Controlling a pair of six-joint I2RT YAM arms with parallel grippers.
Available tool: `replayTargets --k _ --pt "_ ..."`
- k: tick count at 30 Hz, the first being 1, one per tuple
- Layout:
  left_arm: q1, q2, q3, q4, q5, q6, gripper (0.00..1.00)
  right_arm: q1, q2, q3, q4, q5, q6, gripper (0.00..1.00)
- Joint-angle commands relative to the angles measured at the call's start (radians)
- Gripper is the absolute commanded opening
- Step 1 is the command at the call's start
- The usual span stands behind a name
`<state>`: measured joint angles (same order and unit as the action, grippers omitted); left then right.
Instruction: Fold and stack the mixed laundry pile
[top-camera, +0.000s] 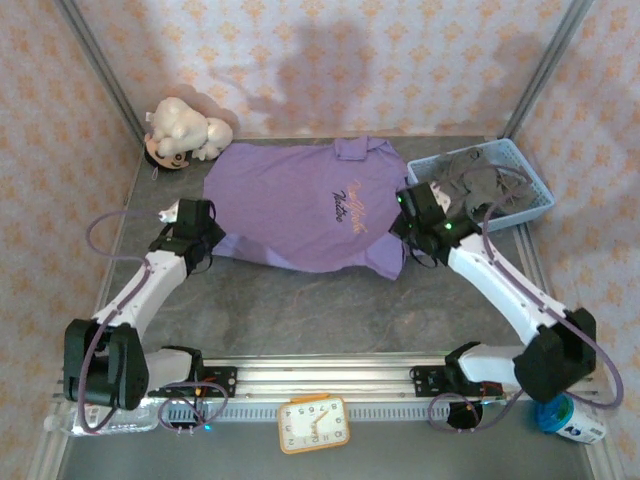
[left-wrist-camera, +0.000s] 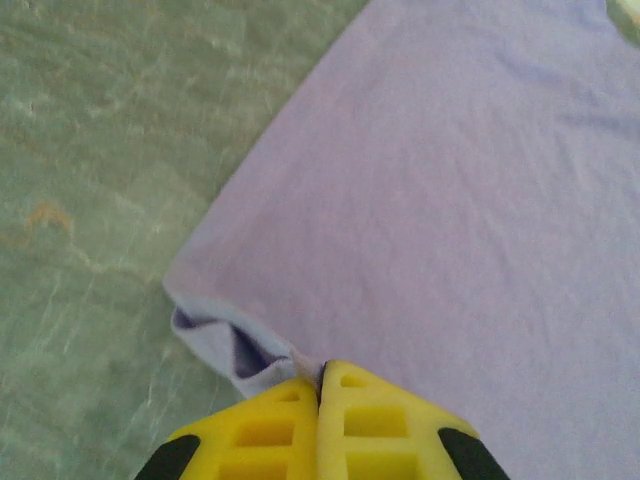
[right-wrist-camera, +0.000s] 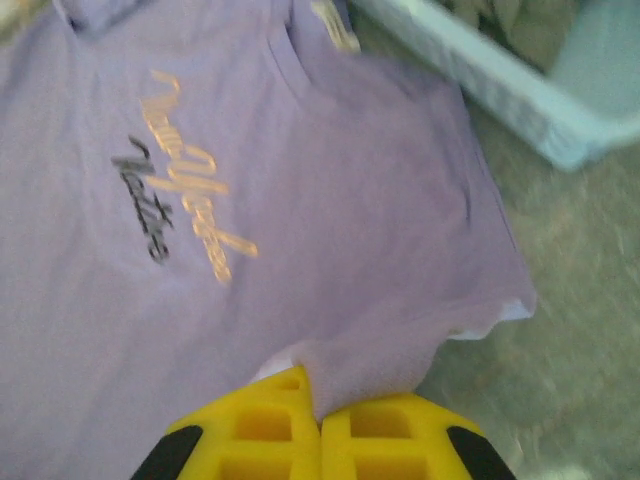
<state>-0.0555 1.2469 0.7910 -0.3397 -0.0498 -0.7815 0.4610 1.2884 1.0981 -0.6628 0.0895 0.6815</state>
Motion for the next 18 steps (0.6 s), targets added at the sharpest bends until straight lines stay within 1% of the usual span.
replayTargets --k 1,6,8,9,10,11,12,13,15,18 --pt "0.037 0.096 0.080 0.057 -0.082 -0.010 0.00 -0.059 0.121 0.107 0.132 0.090 -0.083 0.00" --pt "0.045 0.305 0.272 0.054 -0.125 0.024 0.00 -0.138 0.375 0.312 0.207 0.050 -0.129 0.00" --pt "0.051 0.401 0.363 0.018 -0.140 0.034 0.00 -0.162 0.501 0.424 0.222 -0.010 -0.177 0.02" --pt "0.054 0.435 0.403 0.000 -0.139 0.043 0.01 -0.174 0.555 0.488 0.199 -0.037 -0.189 0.16" --pt "0.055 0.467 0.439 -0.030 -0.137 0.052 0.12 -0.182 0.608 0.573 0.164 -0.057 -0.196 0.40" --pt "0.056 0.494 0.471 -0.052 -0.141 0.057 0.34 -0.186 0.647 0.626 0.131 -0.069 -0.210 0.58" --pt "0.056 0.501 0.481 -0.059 -0.145 0.057 0.56 -0.185 0.667 0.655 0.113 -0.074 -0.223 0.63" --pt "0.056 0.498 0.475 -0.054 -0.148 0.050 0.67 -0.186 0.670 0.660 0.106 -0.080 -0.236 0.66" --pt "0.056 0.471 0.440 -0.026 -0.148 0.049 0.70 -0.186 0.642 0.614 0.126 -0.086 -0.250 0.69" --pt "0.041 0.422 0.383 0.025 -0.126 0.062 0.69 -0.183 0.577 0.511 0.138 -0.102 -0.257 0.67"
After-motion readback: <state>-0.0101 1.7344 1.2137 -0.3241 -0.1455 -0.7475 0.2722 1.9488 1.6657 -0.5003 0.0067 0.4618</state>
